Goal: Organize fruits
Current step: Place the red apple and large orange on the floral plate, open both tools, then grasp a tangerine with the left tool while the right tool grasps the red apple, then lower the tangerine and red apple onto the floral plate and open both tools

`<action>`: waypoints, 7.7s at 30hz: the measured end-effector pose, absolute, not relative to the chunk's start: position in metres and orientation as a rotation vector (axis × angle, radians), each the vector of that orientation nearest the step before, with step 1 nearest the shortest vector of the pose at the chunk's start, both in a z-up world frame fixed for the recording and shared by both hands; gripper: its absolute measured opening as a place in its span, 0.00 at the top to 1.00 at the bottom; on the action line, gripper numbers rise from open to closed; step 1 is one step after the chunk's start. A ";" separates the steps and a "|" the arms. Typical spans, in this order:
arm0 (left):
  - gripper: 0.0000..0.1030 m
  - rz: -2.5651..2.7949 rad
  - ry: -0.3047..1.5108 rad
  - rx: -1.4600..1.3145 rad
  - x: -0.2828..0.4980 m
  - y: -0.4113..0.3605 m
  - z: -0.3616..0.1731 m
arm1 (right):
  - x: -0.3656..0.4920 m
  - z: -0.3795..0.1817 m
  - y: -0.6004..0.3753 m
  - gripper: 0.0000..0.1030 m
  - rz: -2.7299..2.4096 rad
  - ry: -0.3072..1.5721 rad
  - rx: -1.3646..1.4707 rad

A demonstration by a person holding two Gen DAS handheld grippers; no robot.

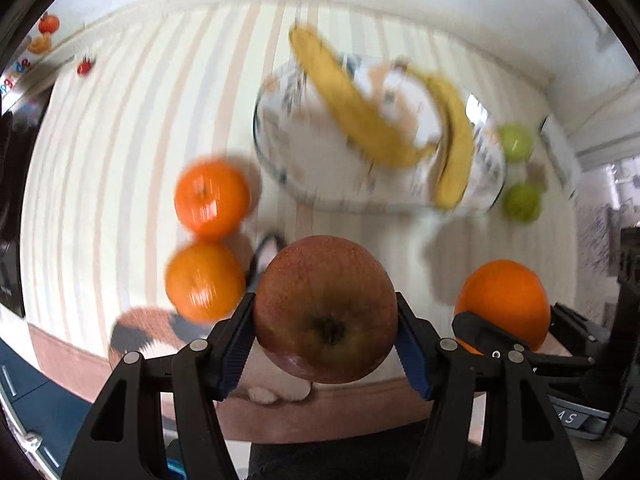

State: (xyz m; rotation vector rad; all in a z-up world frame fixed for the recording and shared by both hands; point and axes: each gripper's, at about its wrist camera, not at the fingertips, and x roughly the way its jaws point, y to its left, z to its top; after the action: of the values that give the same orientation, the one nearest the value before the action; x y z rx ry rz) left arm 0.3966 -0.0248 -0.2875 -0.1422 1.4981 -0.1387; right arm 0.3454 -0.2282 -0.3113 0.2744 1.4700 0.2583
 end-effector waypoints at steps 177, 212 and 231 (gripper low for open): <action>0.38 0.000 1.591 -0.029 0.327 -0.042 -0.368 | 0.291 -0.389 -0.232 0.32 0.087 1.586 0.178; 0.38 -0.275 1.589 -0.087 0.584 -0.094 -0.280 | 0.488 -0.292 -0.181 0.32 0.325 1.337 0.066; 0.38 -0.346 1.780 -0.062 0.598 -0.098 -0.333 | 0.500 -0.335 -0.174 0.30 0.228 1.342 0.132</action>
State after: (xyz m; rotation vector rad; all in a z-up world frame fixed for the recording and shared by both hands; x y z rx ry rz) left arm 0.5982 -0.0976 -0.3326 -0.0619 1.7795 -0.3463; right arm 0.5002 -0.1744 -0.3351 0.1317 1.3415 0.2281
